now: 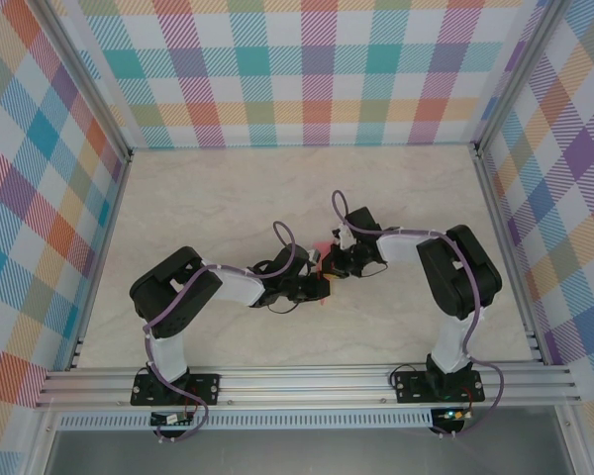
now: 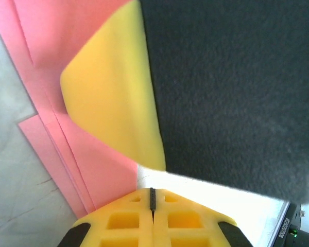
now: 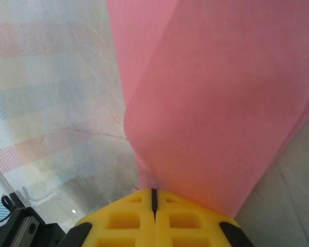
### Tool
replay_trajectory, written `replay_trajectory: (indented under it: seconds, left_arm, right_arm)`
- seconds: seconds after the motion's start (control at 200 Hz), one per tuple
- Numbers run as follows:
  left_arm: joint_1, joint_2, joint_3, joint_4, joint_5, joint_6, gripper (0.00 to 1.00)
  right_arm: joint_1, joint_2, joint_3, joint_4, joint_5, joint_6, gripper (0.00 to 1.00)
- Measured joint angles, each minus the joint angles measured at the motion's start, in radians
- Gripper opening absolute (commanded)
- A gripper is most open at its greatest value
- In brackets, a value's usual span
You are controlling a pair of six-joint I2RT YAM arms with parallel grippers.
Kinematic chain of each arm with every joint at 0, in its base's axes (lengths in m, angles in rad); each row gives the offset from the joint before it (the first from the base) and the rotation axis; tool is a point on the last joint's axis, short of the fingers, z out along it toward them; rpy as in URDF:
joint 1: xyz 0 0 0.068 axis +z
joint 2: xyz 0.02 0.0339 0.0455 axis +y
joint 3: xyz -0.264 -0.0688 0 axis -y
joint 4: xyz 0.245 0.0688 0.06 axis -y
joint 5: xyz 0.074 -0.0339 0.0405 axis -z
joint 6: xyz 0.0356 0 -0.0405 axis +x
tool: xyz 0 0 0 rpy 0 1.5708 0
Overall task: Fold a paper plane with a square sheet of paper (fold left side to right side)
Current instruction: Fold the wing for the fifth time at the center of the table.
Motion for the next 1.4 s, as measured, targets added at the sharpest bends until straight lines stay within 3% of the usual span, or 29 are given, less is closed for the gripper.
replay_trajectory:
  seconds: [0.49,1.4]
  left_arm:
    - [0.000,0.000,0.000,0.001,-0.001,0.000,0.00]
    - [0.000,0.000,-0.005,0.015,-0.013,0.000,0.00]
  right_arm:
    - [-0.083,0.067,0.106,0.000,0.049,-0.091,0.00]
    - [-0.168,0.196,0.330,-0.157,0.046,-0.177,0.01]
